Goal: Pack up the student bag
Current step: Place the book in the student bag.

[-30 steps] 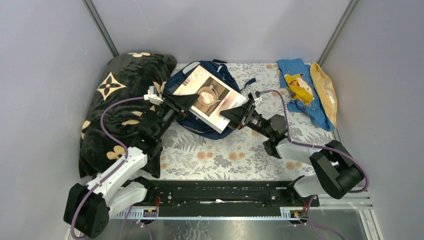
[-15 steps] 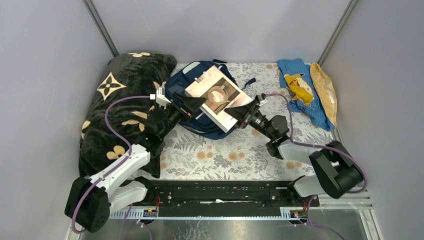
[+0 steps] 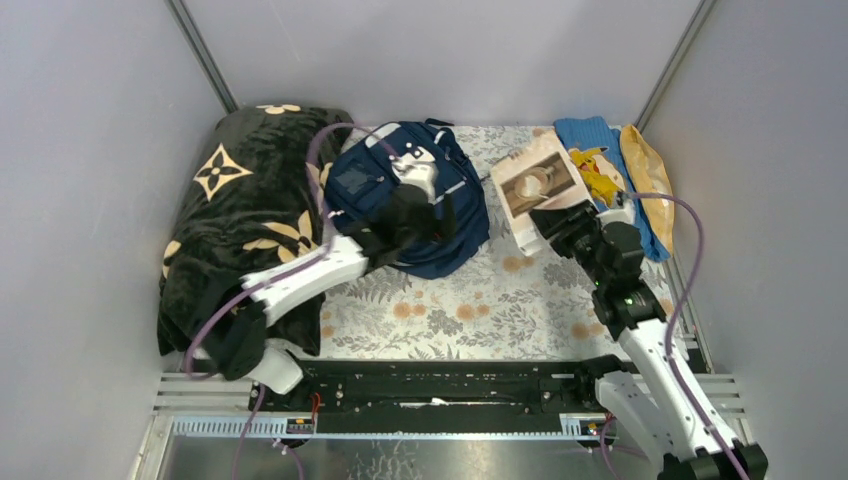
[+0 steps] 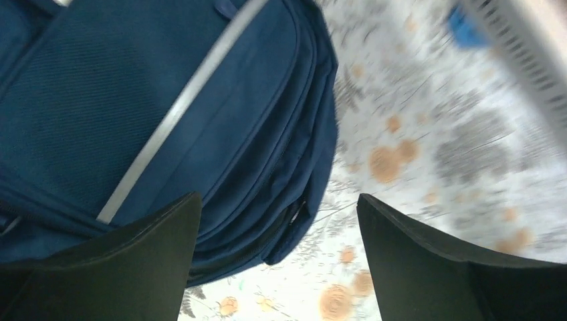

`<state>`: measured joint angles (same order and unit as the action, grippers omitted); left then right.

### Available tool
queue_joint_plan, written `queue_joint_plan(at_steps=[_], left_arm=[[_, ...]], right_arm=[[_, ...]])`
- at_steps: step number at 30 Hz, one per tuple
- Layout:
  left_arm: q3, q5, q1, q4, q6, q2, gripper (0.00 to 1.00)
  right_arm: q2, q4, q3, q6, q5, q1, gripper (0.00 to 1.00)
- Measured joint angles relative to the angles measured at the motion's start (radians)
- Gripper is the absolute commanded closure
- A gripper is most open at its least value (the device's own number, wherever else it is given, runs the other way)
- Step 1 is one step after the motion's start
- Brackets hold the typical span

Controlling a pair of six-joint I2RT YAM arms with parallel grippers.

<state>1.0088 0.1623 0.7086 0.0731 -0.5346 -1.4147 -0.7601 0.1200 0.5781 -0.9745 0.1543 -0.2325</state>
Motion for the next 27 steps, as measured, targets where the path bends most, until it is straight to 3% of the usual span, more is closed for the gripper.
queue_joint_plan(at_steps=[7, 12, 23, 24, 25, 27], left_arm=[[0.3, 0.215, 0.187, 0.21, 0.193, -0.396, 0.15], [0.357, 0.284, 0.23, 0.262, 0.239, -0.467, 0.31], [0.388, 0.384, 0.22, 0.278, 0.261, -0.534, 0.36], [0.388, 0.384, 0.22, 0.278, 0.261, -0.54, 0.41], [0.388, 0.384, 0.218, 0.279, 0.262, -0.546, 0.54], [0.391, 0.384, 0.216, 0.28, 0.263, -0.551, 0.87]], right_arm=[[0.065, -0.316, 0.051, 0.188, -0.197, 0.024, 0.89], [0.092, -0.412, 0.06, 0.246, -0.251, 0.024, 0.89], [0.076, -0.422, 0.063, 0.264, -0.24, 0.024, 0.93], [0.074, -0.422, 0.063, 0.264, -0.239, 0.024, 0.93], [0.072, -0.422, 0.063, 0.264, -0.239, 0.024, 0.93], [0.072, -0.422, 0.063, 0.263, -0.237, 0.024, 0.93]])
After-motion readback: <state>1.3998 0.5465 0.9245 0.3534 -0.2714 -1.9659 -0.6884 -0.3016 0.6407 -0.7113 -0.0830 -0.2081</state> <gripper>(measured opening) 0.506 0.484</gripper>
